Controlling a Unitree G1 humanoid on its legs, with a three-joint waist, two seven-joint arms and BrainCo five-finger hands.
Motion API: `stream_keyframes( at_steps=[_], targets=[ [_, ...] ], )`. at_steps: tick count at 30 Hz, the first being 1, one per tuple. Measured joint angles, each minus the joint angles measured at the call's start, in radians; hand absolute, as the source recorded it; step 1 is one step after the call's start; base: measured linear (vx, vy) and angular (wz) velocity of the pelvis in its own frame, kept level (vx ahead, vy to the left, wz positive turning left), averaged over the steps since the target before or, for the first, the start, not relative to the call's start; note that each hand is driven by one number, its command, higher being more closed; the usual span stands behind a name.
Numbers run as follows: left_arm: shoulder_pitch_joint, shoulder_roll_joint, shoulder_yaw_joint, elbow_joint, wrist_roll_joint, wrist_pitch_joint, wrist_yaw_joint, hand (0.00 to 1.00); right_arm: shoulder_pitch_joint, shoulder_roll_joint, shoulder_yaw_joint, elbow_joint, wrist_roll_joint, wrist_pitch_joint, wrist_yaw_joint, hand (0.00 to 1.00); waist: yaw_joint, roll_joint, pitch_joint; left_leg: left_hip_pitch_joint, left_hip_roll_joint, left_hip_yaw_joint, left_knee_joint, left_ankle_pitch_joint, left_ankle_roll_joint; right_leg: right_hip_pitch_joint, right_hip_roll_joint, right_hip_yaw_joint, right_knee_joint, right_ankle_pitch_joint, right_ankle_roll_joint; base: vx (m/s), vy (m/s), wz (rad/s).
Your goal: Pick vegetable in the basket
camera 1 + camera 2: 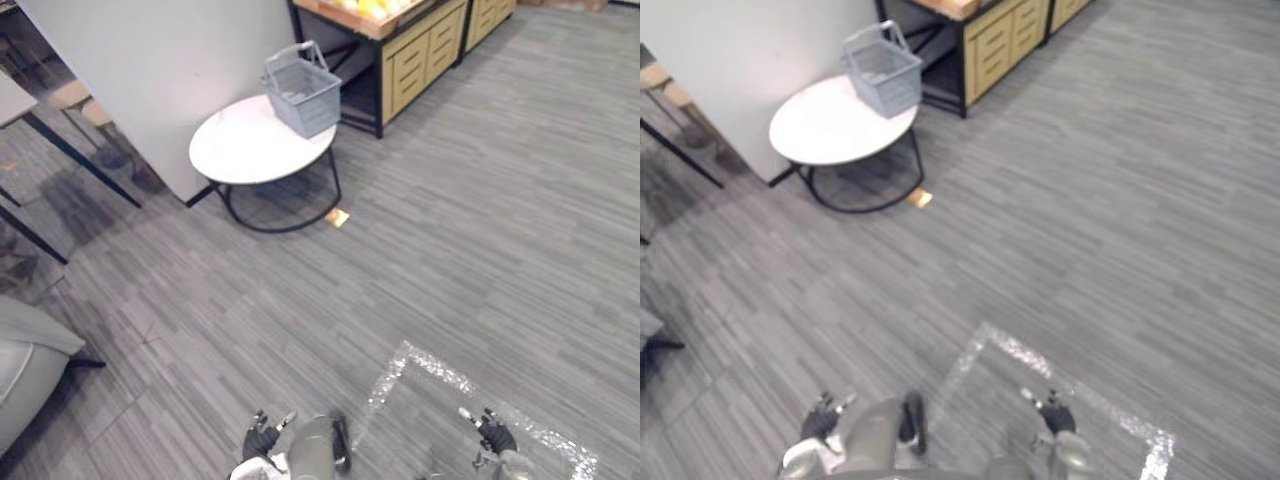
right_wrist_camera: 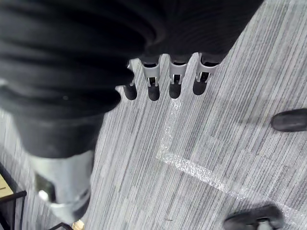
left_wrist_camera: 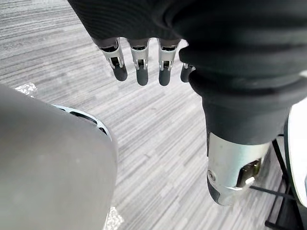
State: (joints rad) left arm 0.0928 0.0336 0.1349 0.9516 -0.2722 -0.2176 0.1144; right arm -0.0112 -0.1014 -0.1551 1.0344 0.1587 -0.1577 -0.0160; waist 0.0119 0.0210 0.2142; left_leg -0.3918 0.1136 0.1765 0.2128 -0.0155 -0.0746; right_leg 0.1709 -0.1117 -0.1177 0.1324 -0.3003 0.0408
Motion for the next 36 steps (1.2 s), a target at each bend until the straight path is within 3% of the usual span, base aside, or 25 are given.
stream_keyframes(
  at_steps=[2,3,5,6,8,11,13,15,16,19,20,21,22,24,25,26,27,28,29,31,32,34,35,36],
  targets=[
    [-0.007,-0.003,-0.003,0.006,0.001,-0.002,0.0,0.0,0.001,-0.004,0.006,0.005,-0.003,-0.001,-0.003,0.0,0.018,0.009,-0.005,-0.004,0.016,-0.029,-0.091,0.013,-0.009,0.048,-0.006,0.012,-0.027,-0.029,0.032,0.43,0.329,-0.23],
    [-0.013,0.002,-0.004,0.01,0.004,-0.003,-0.001,0.0,0.01,0.0,0.005,0.021,-0.003,-0.002,-0.004,0.0,0.021,0.008,-0.011,-0.001,0.013,-0.026,-0.055,0.084,-0.01,0.091,-0.027,0.024,-0.043,-0.042,0.026,0.57,0.453,-0.3],
    [-0.013,0.022,-0.01,0.029,0.009,-0.006,0.001,0.0,0.008,0.016,0.005,0.057,-0.004,-0.003,0.003,0.0,0.021,-0.055,-0.057,-0.009,-0.06,-0.011,-0.03,0.112,0.017,0.042,-0.102,0.079,0.038,-0.014,0.004,0.57,0.4,-0.18],
    [-0.014,0.034,-0.01,0.035,0.01,-0.005,0.001,0.0,0.007,0.017,0.002,0.063,-0.004,-0.004,0.003,0.0,0.018,-0.064,-0.063,-0.007,-0.074,0.0,-0.028,0.101,0.037,0.021,-0.116,0.094,0.071,0.01,0.004,0.45,0.277,-0.05],
    [-0.022,0.042,-0.01,0.047,0.012,0.0,0.005,0.0,0.016,0.017,-0.056,0.082,-0.005,-0.004,0.004,0.0,0.019,-0.074,-0.073,0.015,-0.107,0.017,-0.012,0.063,0.107,-0.055,-0.137,0.161,0.231,0.13,0.034,0.65,0.358,0.05],
    [-0.004,0.047,-0.017,0.048,0.014,0.018,0.017,0.0,0.038,0.017,-0.075,0.081,-0.032,-0.002,0.003,0.0,0.014,-0.078,-0.072,0.166,-0.138,0.029,-0.059,-0.013,0.134,-0.203,-0.15,0.201,0.62,0.416,0.088,0.6,0.304,-0.06],
    [-0.006,0.052,-0.049,0.042,0.016,0.024,0.02,0.0,0.048,0.019,-0.073,0.079,-0.043,-0.002,0.005,0.0,-0.008,-0.074,-0.067,0.288,-0.161,0.011,-0.094,-0.049,0.15,-0.33,-0.149,0.157,0.942,0.384,0.079,0.46,0.195,0.13],
    [-0.011,0.052,-0.063,0.039,0.02,0.023,0.02,0.0,0.058,0.019,-0.075,0.074,-0.04,-0.003,0.005,0.0,-0.026,-0.062,-0.059,0.372,-0.166,-0.003,-0.127,-0.068,0.156,-0.395,-0.129,0.129,1.039,0.311,0.073,0.34,0.078,0.15],
    [-0.009,0.048,-0.069,0.035,0.047,0.024,0.02,0.0,0.061,0.016,-0.084,0.057,-0.041,-0.005,0.003,0.0,-0.032,-0.055,-0.05,0.447,-0.167,-0.005,-0.15,-0.094,0.155,-0.455,-0.114,0.097,1.04,0.227,0.058,0.44,0.049,-0.01],
    [-0.02,0.031,-0.056,0.024,0.058,0.024,0.017,0.0,0.09,0.026,-0.102,0.018,-0.041,-0.007,0.004,0.0,-0.037,-0.05,-0.038,0.541,-0.158,-0.016,-0.157,-0.155,0.144,-0.545,-0.099,0.014,0.861,0.145,0.034,0.35,-0.07,0.04],
    [-0.024,0.025,-0.051,0.023,0.058,0.024,0.017,0.0,0.094,0.03,-0.104,0.009,-0.041,-0.007,0.003,0.0,-0.037,-0.049,-0.037,0.55,-0.151,-0.024,-0.153,-0.178,0.146,-0.552,-0.096,-0.005,0.791,0.145,0.033,0.36,-0.187,0.3],
    [-0.032,0.01,-0.046,0.02,0.058,0.024,0.018,0.0,0.114,0.037,-0.116,-0.007,-0.04,-0.007,0.002,0.0,-0.038,-0.042,-0.037,0.568,-0.123,-0.043,-0.142,-0.217,0.12,-0.557,-0.081,-0.038,0.567,0.15,0.037,0.24,-0.141,0.28],
    [-0.033,0.008,-0.046,0.019,0.058,0.024,0.018,0.0,0.116,0.037,-0.116,-0.007,-0.04,-0.007,0.002,0.0,-0.038,-0.041,-0.037,0.57,-0.117,-0.047,-0.139,-0.224,0.115,-0.557,-0.077,-0.041,0.525,0.154,0.039,0.46,-0.279,0.32],
    [-0.041,-0.017,-0.016,0.009,0.058,0.024,0.019,0.0,0.123,0.04,-0.12,-0.011,-0.04,-0.007,-0.001,0.0,-0.038,-0.036,-0.04,0.593,-0.063,-0.075,-0.131,-0.276,0.062,-0.557,-0.042,0.009,0.149,0.227,0.049,0.51,-0.302,0.29],
    [-0.049,-0.024,-0.004,0.009,0.058,0.024,0.021,0.0,0.125,0.041,-0.12,-0.011,-0.04,-0.006,-0.001,0.0,-0.037,-0.037,-0.039,0.602,-0.052,-0.082,-0.127,-0.289,0.046,-0.555,-0.037,0.032,0.083,0.249,0.051,0.58,-0.365,0.37],
    [-0.059,-0.033,0.023,0.007,0.058,0.024,0.026,0.0,0.131,0.043,-0.117,-0.019,-0.04,-0.004,-0.001,0.0,-0.037,-0.042,-0.042,0.625,-0.029,-0.096,-0.125,-0.318,0.019,-0.544,-0.032,0.057,0.023,0.295,0.076,0.72,-0.426,0.37],
    [-0.058,-0.049,0.04,0.011,0.058,0.024,0.03,0.0,0.137,0.04,-0.117,-0.031,-0.04,-0.002,-0.002,0.0,-0.038,-0.021,-0.039,0.661,0.005,-0.103,-0.114,-0.327,0.013,-0.546,-0.013,0.037,0.109,0.355,0.076,0.49,-0.283,0.38],
    [-0.063,-0.054,0.038,0.014,0.058,0.024,0.028,0.0,0.139,0.041,-0.119,-0.038,-0.04,-0.002,-0.002,0.0,-0.039,-0.021,-0.041,0.666,0.014,-0.106,-0.097,-0.308,0.003,-0.561,-0.013,0.036,0.171,0.353,0.068,0.63,-0.378,0.33],
    [-0.062,-0.075,0.04,0.014,0.054,0.024,0.027,0.0,0.14,0.034,-0.121,-0.043,-0.041,0.001,0.003,0.0,-0.037,-0.009,-0.043,0.675,0.035,-0.11,-0.048,-0.27,-0.001,-0.564,-0.006,0.017,0.272,0.288,0.007,0.61,-0.4,0.26],
    [-0.051,-0.096,0.041,0.014,0.047,0.024,0.015,0.0,0.135,0.025,-0.121,-0.051,-0.042,0.001,0.005,0.0,-0.038,0.014,-0.056,0.632,0.072,-0.129,0.1,-0.202,-0.011,-0.529,0.009,-0.017,0.323,0.211,-0.023,0.65,-0.412,0.26],
    [-0.05,-0.101,0.043,0.014,0.04,0.025,0.004,0.0,0.133,0.024,-0.123,-0.053,-0.042,0.001,0.005,0.0,-0.041,0.02,-0.059,0.56,0.09,-0.166,0.27,-0.124,-0.026,-0.484,0.017,-0.041,0.323,0.171,-0.036,0.53,-0.325,0.29],
    [-0.049,-0.103,0.081,0.013,0.038,0.025,-0.003,0.0,0.132,0.026,-0.119,-0.061,-0.042,0.004,0.006,0.0,-0.038,0.022,-0.057,0.422,0.111,-0.22,0.578,0.053,-0.107,-0.399,0.035,-0.06,0.292,0.132,-0.057,0.49,-0.278,0.18],
    [-0.042,-0.103,0.106,0.014,0.036,0.025,-0.004,0.0,0.127,0.03,-0.113,-0.069,-0.042,0.005,0.005,0.0,-0.03,0.017,-0.051,0.341,0.124,-0.209,0.771,0.062,-0.119,-0.334,0.05,-0.061,0.262,0.118,-0.072,0.35,-0.165,-0.03],
    [-0.035,-0.103,0.112,0.014,0.019,0.025,-0.003,0.0,0.123,0.034,-0.11,-0.072,-0.042,0.005,0.005,0.0,-0.029,0.016,-0.05,0.308,0.125,-0.194,0.843,0.061,-0.117,-0.298,0.054,-0.059,0.245,0.112,-0.076,0.41,-0.179,-0.19]
  ],
)
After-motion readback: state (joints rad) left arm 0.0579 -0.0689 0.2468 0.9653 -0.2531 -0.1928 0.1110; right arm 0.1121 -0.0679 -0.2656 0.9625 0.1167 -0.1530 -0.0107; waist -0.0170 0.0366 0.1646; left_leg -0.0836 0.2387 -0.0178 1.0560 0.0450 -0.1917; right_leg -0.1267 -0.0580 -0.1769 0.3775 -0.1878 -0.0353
